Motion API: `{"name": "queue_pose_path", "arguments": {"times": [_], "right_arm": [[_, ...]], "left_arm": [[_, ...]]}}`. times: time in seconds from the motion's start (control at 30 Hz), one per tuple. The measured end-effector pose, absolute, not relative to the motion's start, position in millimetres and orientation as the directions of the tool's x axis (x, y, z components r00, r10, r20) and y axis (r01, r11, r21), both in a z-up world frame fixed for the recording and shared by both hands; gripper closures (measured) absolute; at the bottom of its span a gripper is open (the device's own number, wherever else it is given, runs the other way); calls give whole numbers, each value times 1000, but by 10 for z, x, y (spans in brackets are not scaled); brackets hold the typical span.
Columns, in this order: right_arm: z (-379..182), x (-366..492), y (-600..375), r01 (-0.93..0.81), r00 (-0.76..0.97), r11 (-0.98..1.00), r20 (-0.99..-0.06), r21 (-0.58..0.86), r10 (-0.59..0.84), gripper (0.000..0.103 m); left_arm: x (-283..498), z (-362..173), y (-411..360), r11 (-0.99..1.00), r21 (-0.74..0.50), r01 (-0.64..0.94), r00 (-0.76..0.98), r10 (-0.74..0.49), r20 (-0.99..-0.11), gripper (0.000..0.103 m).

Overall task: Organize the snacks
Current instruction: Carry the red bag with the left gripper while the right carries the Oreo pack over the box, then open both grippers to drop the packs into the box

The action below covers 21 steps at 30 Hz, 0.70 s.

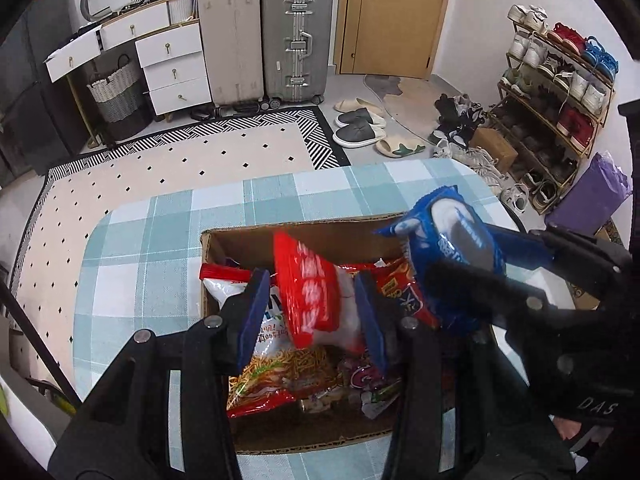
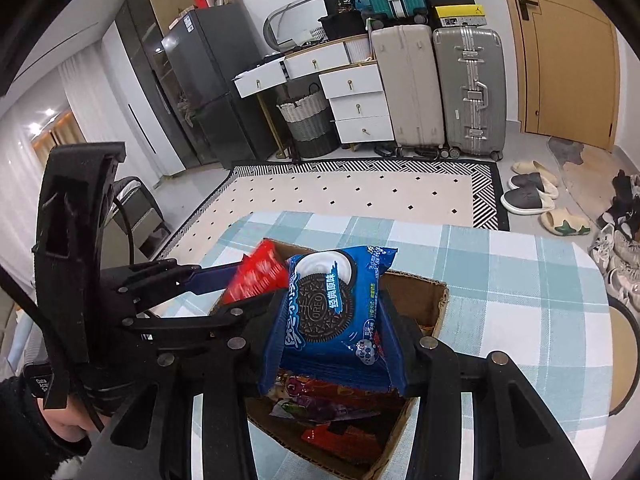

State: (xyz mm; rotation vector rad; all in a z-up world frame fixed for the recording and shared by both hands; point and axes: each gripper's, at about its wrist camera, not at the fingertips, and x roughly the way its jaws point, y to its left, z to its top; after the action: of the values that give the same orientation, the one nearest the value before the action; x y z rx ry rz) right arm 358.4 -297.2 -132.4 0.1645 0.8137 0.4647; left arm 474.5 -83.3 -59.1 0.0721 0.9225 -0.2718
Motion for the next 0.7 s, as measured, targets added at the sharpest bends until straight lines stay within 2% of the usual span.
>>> {"name": "queue_pose_path", "arguments": {"times": [0.23,0.3,0.37,0.47,0.67,0.7], "right_arm": [[-1390,3635,-3014,-335,559,862,-657,380,506,58],[-1366,3601,-3016,-338,573,867,-651,367,499,48],[-1324,3559,-3029,-339,589,869,-638,362,496,45],[-1226,3455,-3035,-341,606,869,-623,358,494,45],[-947,3154,-3023,-367,634,868,-593,335,496,45],[-887,3088,-3030,-368,641,868,-585,334,497,44]], "left_arm": [[4757,-592,-788,961,-93,261,557,-229,-798,61],[4718,-577,-777,962,-98,257,552,-229,-802,60],[4655,-542,-735,964,-87,250,561,-218,-798,59],[4523,-456,-690,968,-51,244,586,-189,-788,46],[4175,-166,-602,972,-13,236,647,-167,-744,42],[4096,-109,-590,972,-10,236,659,-168,-733,38]]}}
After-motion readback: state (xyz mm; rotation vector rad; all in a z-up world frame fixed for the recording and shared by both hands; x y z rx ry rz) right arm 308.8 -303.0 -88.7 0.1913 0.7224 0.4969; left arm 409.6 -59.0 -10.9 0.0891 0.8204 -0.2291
